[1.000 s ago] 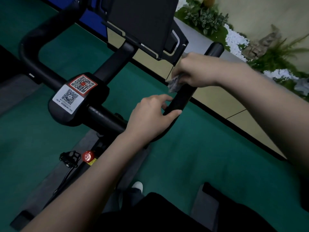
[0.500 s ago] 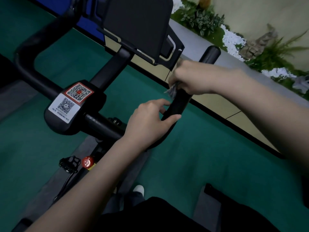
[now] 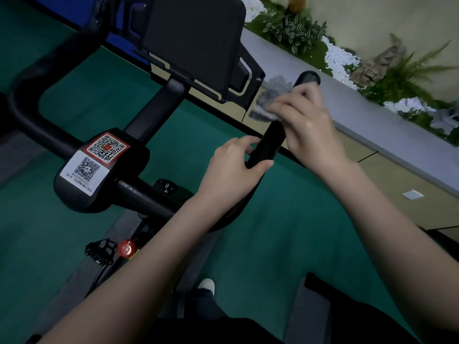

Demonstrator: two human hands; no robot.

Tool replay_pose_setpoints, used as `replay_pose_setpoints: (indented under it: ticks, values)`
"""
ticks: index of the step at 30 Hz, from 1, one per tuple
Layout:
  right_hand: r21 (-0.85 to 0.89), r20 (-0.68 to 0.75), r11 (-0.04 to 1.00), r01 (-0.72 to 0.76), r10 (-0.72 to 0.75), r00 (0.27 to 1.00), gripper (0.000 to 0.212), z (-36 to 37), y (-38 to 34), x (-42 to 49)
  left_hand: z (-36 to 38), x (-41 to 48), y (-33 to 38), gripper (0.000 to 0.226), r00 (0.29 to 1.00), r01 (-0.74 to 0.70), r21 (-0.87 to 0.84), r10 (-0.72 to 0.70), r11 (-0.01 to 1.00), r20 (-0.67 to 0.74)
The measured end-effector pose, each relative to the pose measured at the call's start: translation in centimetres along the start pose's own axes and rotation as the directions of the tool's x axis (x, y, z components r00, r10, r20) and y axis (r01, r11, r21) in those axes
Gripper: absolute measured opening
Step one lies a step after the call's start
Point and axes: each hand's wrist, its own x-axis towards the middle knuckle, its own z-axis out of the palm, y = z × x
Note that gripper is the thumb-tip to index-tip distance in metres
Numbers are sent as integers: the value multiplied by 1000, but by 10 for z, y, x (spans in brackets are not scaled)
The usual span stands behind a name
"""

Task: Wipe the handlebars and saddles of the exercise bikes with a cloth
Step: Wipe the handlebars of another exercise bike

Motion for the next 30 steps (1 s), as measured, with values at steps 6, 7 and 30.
replay_pose_setpoints:
  ticks: [6,7,30]
  values:
    - [165,-283,956,-243,282,917,25,25,-24,-21,2,-1,-3,42,1000,-3,-29,2,1000,-30]
    - [191,-284,949,-253,300,911,27,27,-29,-27,3,-1,-3,42,999,-8,-31,7,999,-34]
    - [625,-450,623,-470,780,435,24,35,-37,-3,6,-3,-6,40,998,-11,-104,4,995,-68]
